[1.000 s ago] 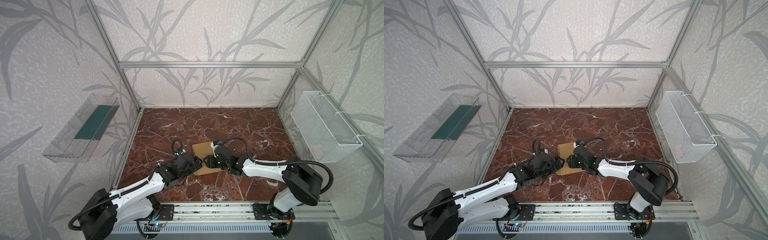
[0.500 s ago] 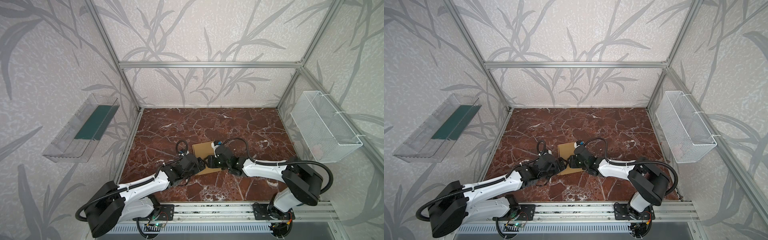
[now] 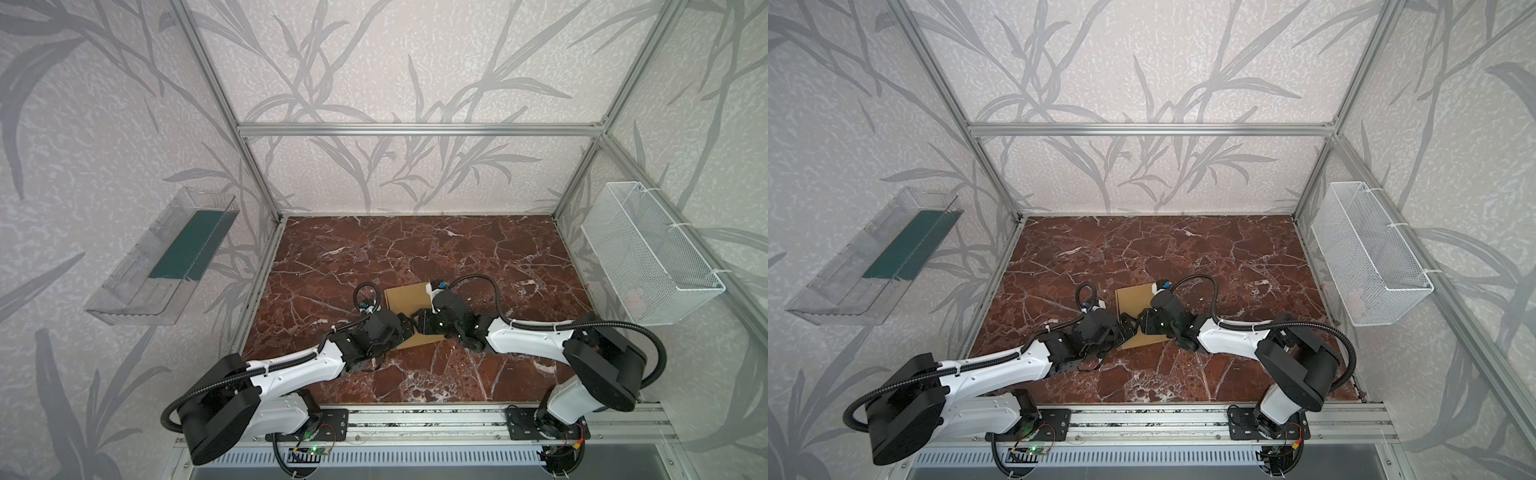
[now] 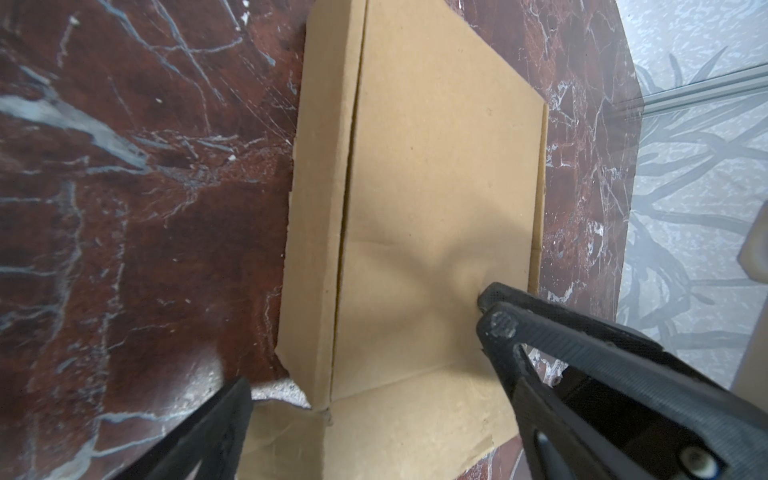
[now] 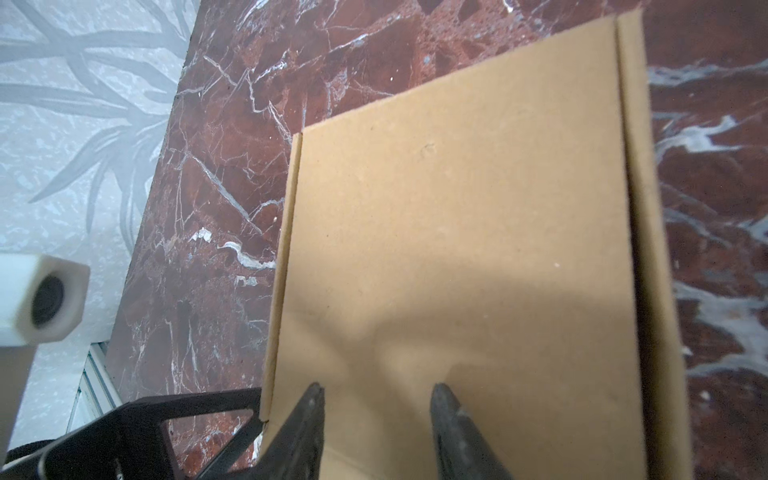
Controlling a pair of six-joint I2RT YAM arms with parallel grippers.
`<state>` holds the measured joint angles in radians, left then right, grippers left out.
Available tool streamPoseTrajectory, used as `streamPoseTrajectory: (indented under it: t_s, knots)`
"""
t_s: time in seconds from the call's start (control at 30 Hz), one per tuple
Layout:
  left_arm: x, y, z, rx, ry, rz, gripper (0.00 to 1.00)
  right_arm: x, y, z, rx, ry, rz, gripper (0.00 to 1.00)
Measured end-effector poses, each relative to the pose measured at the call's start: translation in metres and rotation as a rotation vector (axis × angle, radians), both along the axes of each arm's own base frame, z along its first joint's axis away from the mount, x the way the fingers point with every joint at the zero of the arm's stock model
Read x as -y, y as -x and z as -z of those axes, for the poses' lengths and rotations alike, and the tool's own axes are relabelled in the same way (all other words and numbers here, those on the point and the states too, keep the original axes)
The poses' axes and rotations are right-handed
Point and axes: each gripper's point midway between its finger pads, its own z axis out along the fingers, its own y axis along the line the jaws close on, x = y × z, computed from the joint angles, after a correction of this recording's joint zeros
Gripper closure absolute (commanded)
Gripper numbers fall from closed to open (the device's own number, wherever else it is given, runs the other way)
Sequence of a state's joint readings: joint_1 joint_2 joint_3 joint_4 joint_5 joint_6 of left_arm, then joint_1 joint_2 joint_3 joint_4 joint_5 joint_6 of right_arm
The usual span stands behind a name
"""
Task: Fold the paper box
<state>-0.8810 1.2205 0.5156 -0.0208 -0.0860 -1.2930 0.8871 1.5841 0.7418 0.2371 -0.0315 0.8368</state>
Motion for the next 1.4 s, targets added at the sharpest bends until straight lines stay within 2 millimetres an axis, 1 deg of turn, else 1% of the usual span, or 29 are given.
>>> streamPoseTrajectory:
  t_s: [0.57,0.8,0.9,1.03,1.13,1.33,1.4]
  knots:
    - [0.004,-0.002,0.000,0.019,0.022,-0.057,0.01,0.001,-0.002,0.000,-0.006,-0.034,0.027,0.56]
    - [0.005,0.000,-0.002,0.029,0.029,-0.062,0.01,0.002,-0.002,0.000,-0.010,-0.049,0.041,0.56]
    - [0.007,0.003,-0.008,0.040,0.050,-0.050,0.01,0.005,-0.001,-0.002,-0.010,-0.065,0.048,0.56]
    - [0.011,0.009,-0.011,0.041,0.074,-0.025,0.01,0.016,0.002,-0.006,-0.026,-0.084,0.064,0.55]
    - [0.013,0.012,-0.009,0.034,0.077,-0.013,0.01,0.026,0.002,-0.014,-0.029,-0.089,0.081,0.55]
    - [0.012,0.015,-0.004,0.023,0.083,-0.010,0.01,0.043,0.001,-0.056,0.033,-0.135,0.096,0.55]
    - [0.010,0.016,-0.001,0.019,0.078,-0.011,0.01,0.050,0.003,-0.065,0.055,-0.129,0.091,0.54]
